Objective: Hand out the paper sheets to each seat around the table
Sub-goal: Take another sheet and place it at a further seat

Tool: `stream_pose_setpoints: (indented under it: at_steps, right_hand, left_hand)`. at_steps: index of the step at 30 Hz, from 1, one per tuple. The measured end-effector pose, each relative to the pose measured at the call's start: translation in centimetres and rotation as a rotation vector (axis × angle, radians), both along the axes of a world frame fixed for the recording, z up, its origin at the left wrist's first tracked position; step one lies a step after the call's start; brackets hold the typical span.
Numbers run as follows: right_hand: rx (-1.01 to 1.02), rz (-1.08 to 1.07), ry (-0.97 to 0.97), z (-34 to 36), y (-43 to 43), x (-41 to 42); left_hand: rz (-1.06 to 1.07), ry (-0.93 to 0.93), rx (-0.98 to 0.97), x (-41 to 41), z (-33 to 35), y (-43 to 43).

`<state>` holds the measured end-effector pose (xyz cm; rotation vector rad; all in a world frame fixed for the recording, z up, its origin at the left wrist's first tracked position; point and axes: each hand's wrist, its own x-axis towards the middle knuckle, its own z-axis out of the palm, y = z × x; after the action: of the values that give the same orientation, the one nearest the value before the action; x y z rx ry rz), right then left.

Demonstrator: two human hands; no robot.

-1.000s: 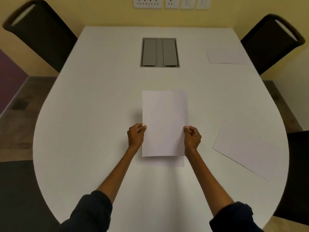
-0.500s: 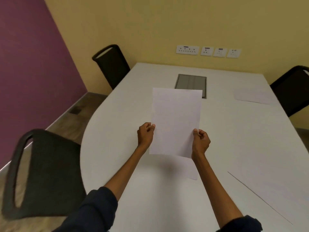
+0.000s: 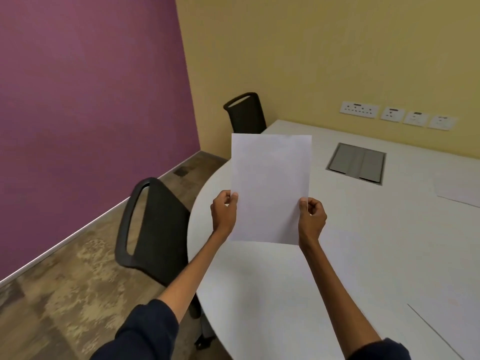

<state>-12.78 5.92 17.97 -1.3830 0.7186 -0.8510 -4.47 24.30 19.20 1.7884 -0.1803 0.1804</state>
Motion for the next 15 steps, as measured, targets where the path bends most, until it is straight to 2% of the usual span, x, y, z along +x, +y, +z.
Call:
stream_pose_setpoints:
  at_steps: [8,15]
  right_hand:
    - [-0.108,0.232,-0.058,2.2,14.6,1.8]
    - [-0.098,0.416,-0.091,2.3,29.9,2.4]
  left_hand:
    - [0.193,-0.01,-0.074,-1.5,0.7,15.6]
    - [0.349,-0.018,-0.06,-4.3,1.3,31.6]
